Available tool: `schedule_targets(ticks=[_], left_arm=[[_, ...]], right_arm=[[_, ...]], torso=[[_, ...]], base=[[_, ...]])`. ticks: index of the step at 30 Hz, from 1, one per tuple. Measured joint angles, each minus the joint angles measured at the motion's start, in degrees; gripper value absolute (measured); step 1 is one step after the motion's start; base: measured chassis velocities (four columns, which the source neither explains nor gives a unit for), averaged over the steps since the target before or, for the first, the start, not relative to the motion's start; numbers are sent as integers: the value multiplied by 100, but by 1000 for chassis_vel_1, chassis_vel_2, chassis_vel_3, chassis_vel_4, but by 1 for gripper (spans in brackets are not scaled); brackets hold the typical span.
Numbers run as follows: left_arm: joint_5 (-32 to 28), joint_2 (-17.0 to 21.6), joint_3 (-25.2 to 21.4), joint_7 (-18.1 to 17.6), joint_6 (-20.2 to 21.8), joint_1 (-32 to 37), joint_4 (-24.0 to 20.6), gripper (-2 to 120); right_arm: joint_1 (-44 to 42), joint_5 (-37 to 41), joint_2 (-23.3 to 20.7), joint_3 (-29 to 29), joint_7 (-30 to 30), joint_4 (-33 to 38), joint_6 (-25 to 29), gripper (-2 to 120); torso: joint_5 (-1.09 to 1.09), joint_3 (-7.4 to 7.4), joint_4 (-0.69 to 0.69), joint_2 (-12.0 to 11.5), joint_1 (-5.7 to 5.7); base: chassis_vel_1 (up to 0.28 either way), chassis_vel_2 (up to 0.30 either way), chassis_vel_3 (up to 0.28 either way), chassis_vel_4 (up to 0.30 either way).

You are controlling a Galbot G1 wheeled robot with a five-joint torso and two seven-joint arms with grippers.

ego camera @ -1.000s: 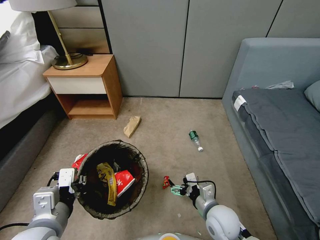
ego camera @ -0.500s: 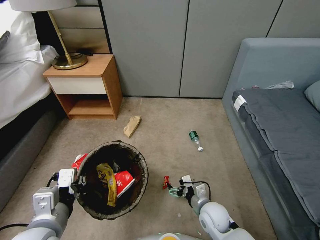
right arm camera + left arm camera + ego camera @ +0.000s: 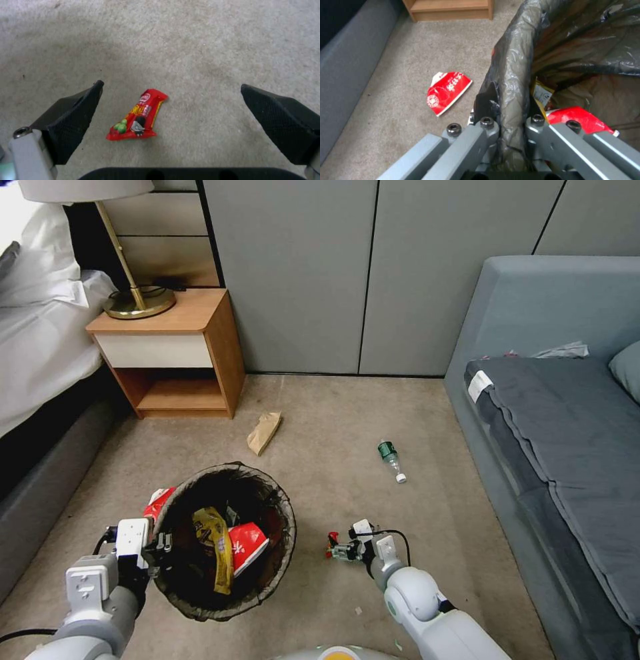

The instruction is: Pick up the trash bin, then pick up the garbage from the floor and place it into the trash bin.

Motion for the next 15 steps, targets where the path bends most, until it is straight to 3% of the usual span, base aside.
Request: schedule_targets(ticks=[15], left_arm=[[6,-5,0,1,0,1,0,2]], right_arm=[[232,-261,238,-146,-46,-523,136,100]], torso=[[0,0,0,0,-1]], base=[[0,0,0,0]])
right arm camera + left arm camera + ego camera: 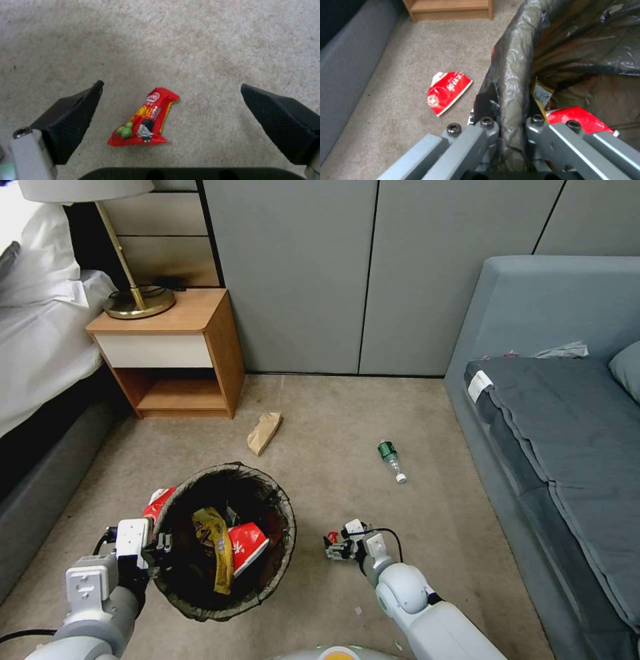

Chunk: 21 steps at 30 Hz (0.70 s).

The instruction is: Pick up the trash bin, then pick up the garbage from the floor and place it into the trash bin.

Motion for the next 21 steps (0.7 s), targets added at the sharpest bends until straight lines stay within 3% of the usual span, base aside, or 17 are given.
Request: schedule_targets(ticks=[21], left_arm=[[10,-1,8,6,0,2,0,2]], right_arm=[[43,-277,224,-126,-10,-385,91,100]], torso=[[0,0,0,0,0]], base=[[0,0,0,0]])
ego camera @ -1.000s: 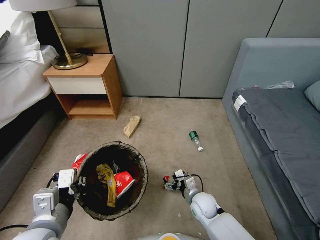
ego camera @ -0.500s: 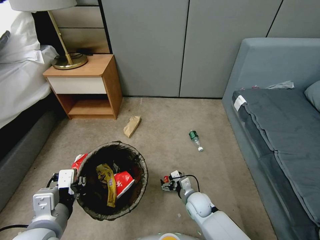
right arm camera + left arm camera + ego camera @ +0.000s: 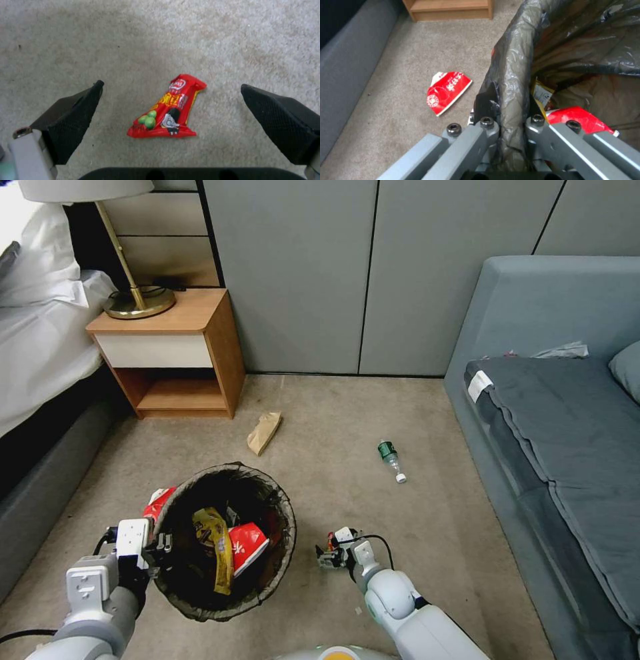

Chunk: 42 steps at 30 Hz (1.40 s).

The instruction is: Pick up the trash bin, then pick up the garbage from the floor and place it into the trash bin.

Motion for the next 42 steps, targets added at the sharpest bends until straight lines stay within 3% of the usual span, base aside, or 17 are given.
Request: schedule_targets(ticks=[36,42], left_arm=[[79,32,85,115,-4,-54,0,2],[94,39,101,133,-7,-64,0,2]], right_arm=[[65,-131,202,162,-58,-504,43,100],[71,-136,215,175,-86,-515,42,85]], torso=[[0,0,0,0,0],[-1,0,-1,0,0]], base=[[0,0,0,0],[0,0,0,0]])
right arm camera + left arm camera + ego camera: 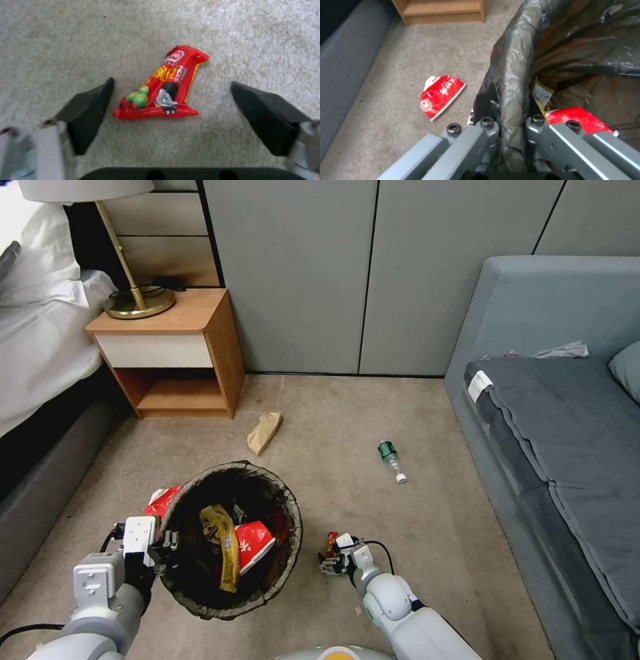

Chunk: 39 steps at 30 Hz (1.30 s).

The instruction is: Pick up the trash bin, then pick up the garbage from the floor and place it into the trash bin.

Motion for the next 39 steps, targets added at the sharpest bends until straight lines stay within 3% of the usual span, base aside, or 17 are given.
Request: schedule_targets(ticks=[9,11,12,17,18,22,32,39], left_arm=[[2,2,4,4,-1,-5,0,2],[2,2,5,8,-1,-5,0,2],[2,3,4,8,-1,-6,0,2],[2,4,4,9,-1,-7,0,2],[2,5,5,9,-1,-8,0,2],[2,6,6,9,-1,-10,0,2],[2,10,8,9,-1,-21,0,2],[1,13,10,11,-2,-24,0,2]], right_arm=[[2,-4,1,22,-34,-11,9,47],[2,-4,5,21,-43,-12,9,43],[3,-5,8,29,-44,-16,9,35],[1,-5,23,31,-70,-20,9,24],[-4,-4,32,34,-87,-22,9,15],[-26,-5,44,50,-119,-25,8,1],[-38,-9,41,139,-112,40,22,0],[-124,-166,-102,305,106,860,225,0]], torso=[[-1,0,-1,0,0],[1,0,0,0,0],[-2,0,-1,0,0],[1,0,1,0,0],[2,0,2,0,0],[4,0,2,0,0],[1,1,2,0,0],[0,1,0,0,0]], base=[[0,0,0,0],[0,0,0,0],[0,0,0,0],[0,0,0,0],[0,0,0,0],[0,0,0,0],[0,0,0,0],[0,0,0,0]])
